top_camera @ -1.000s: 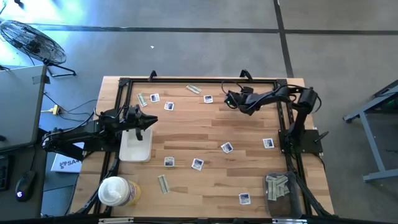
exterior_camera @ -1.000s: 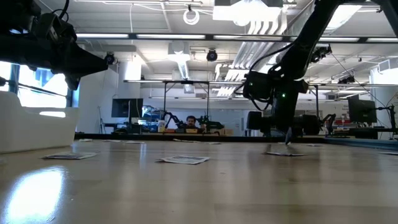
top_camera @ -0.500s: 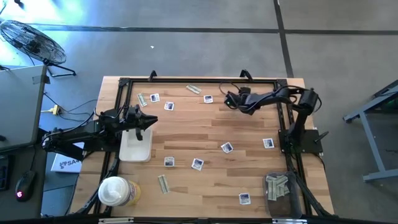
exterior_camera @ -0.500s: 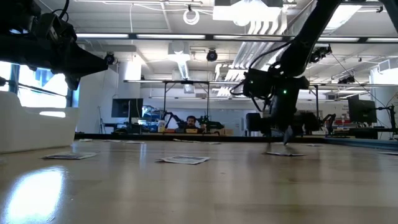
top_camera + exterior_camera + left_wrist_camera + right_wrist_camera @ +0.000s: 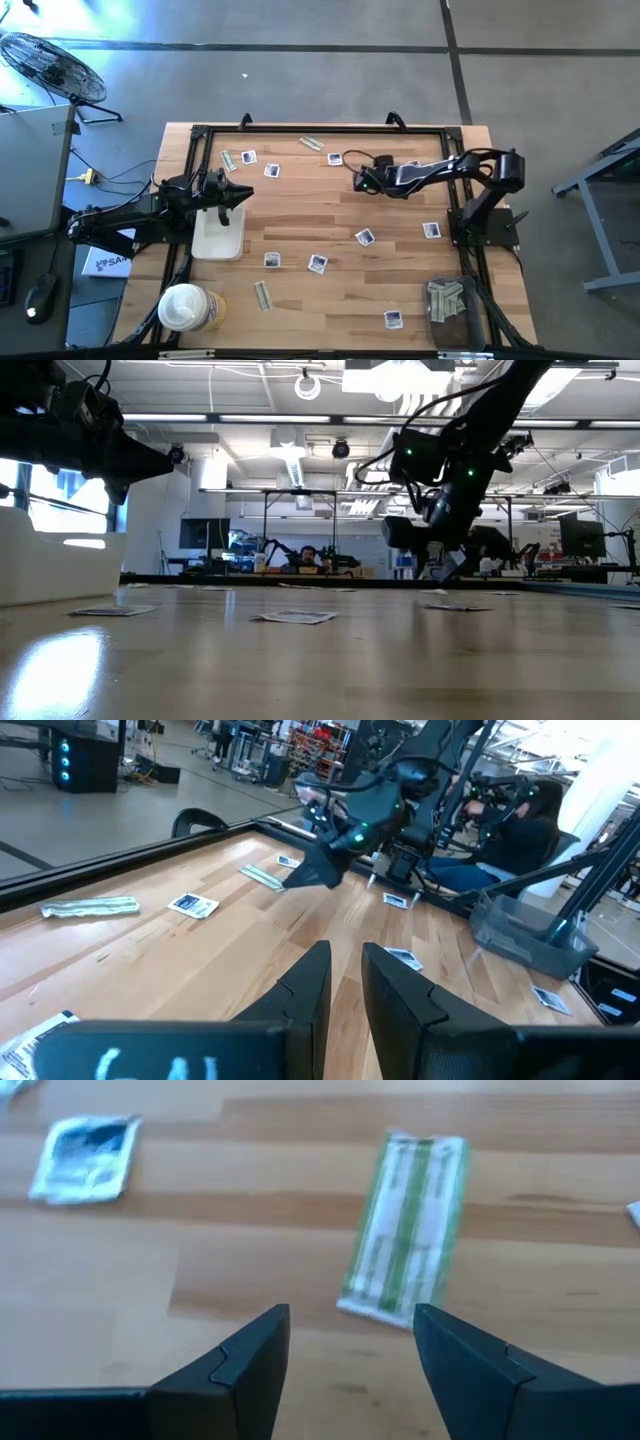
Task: Pick & Place First Aid Supplies
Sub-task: Put the green bandage pack into the black bin
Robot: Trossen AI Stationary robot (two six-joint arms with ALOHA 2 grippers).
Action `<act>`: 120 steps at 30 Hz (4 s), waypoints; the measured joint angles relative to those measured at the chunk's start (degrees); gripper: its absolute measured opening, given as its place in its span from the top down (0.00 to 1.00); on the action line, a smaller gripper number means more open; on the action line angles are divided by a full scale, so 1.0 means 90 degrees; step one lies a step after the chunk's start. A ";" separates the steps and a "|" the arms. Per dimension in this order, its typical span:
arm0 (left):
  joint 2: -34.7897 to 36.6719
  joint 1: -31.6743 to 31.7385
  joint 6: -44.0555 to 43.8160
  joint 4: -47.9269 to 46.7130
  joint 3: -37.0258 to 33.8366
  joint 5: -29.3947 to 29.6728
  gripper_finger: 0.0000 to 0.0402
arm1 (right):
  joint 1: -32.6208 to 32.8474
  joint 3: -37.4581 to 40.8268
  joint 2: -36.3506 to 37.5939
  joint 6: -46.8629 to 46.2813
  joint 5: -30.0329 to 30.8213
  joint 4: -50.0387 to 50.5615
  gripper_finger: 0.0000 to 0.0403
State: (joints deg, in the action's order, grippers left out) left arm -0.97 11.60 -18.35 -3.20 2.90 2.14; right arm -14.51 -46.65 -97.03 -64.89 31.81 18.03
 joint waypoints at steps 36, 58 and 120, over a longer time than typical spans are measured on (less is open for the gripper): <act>-0.0002 0.0001 0.0001 0.0002 0.0000 0.0000 0.85 | -0.0047 -0.0041 -0.1035 0.0562 0.0071 -0.0889 0.53; -0.0002 0.0001 0.0001 0.0002 0.0000 0.0001 0.85 | 0.0464 -0.0002 -0.0990 -0.0061 0.0721 -0.0252 0.99; -0.0002 0.0001 0.0002 0.0000 0.0000 0.0001 0.85 | 0.2161 0.1769 0.0655 0.2956 -0.0124 -0.1643 0.69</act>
State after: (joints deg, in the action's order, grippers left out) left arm -0.99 11.61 -18.33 -3.20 2.90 2.15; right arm 4.94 -30.73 -91.13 -38.29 30.70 3.25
